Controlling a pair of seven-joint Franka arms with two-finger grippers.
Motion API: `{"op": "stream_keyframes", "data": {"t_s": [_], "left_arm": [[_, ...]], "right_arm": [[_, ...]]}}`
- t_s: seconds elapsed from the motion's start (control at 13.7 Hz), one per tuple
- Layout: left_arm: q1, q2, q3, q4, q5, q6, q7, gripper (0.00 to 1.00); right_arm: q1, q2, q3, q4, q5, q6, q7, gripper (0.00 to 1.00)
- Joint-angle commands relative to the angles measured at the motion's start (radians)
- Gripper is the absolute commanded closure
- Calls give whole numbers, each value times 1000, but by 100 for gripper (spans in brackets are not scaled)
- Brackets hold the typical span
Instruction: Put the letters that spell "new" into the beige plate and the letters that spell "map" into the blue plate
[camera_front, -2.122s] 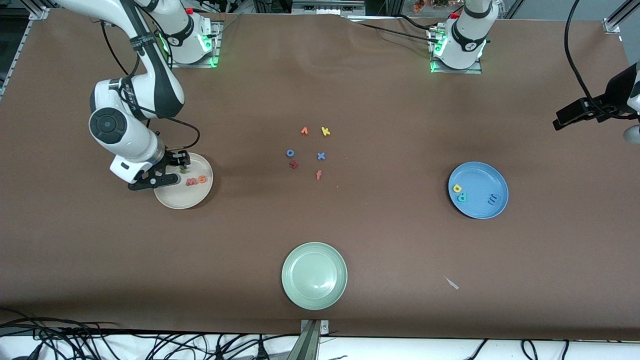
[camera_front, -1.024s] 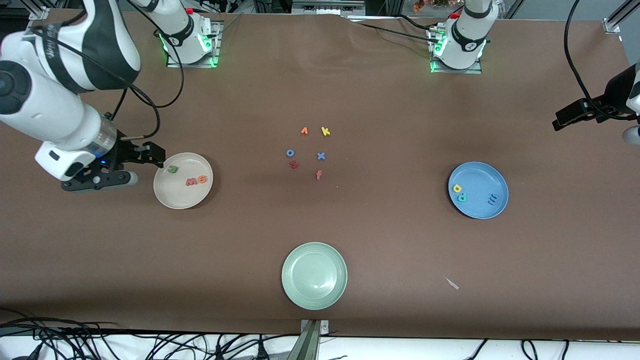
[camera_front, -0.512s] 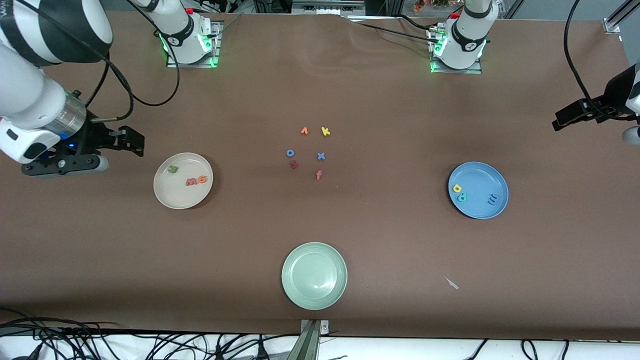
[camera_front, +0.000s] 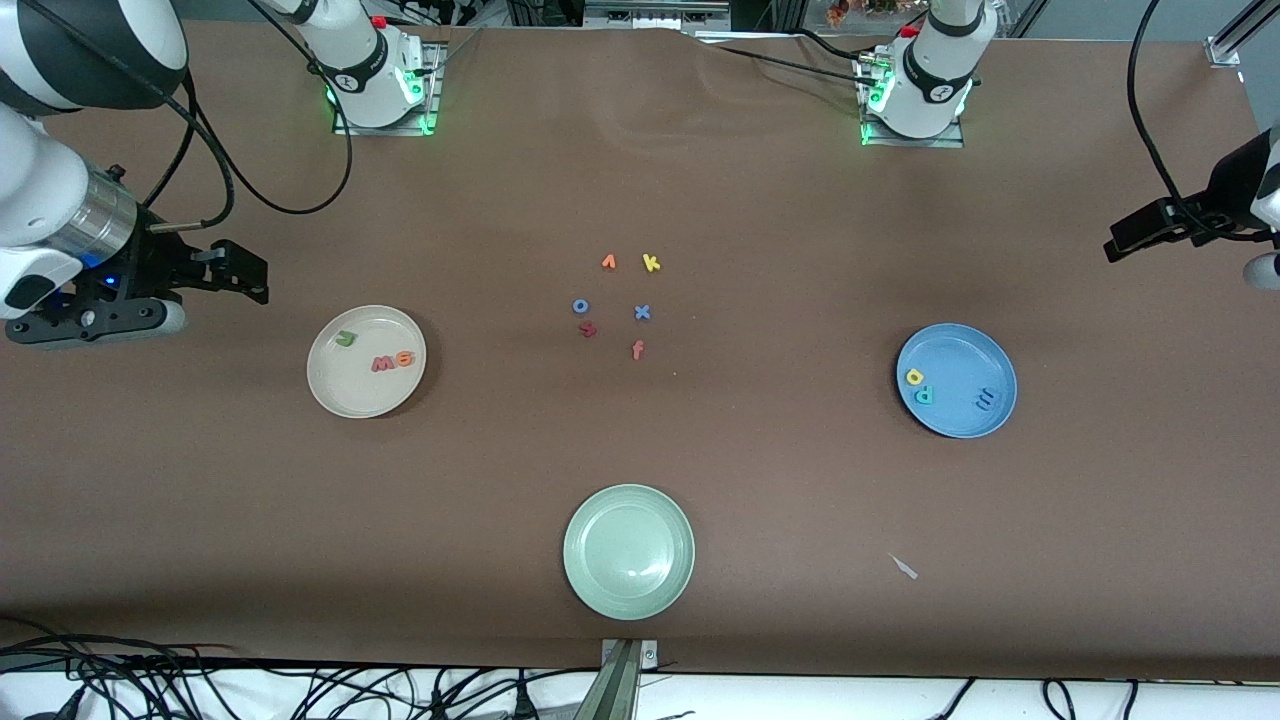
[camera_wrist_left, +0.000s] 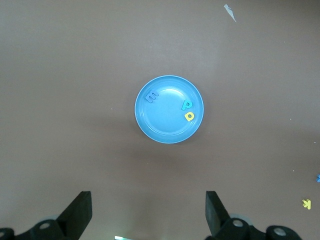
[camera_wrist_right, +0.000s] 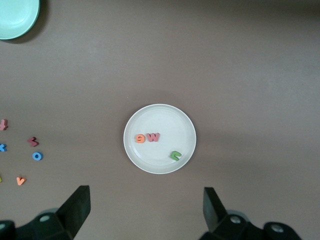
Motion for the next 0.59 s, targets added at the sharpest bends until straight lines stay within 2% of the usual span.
{"op": "stream_keyframes", "data": {"t_s": [0.0,0.22,0.51], "left_arm": [[3,2,-2,6,-8,0,20,0],[3,2,-2,1,-8,-2,20,0],[4,2,-2,4,-10,-2,20,0]], "right_arm": [[-2,5,3,33,19,-25,-13,0],[-8,5,-8,40,64,-31,-24,0],[-17,5,-8,40,58,-57,-24,0]]}}
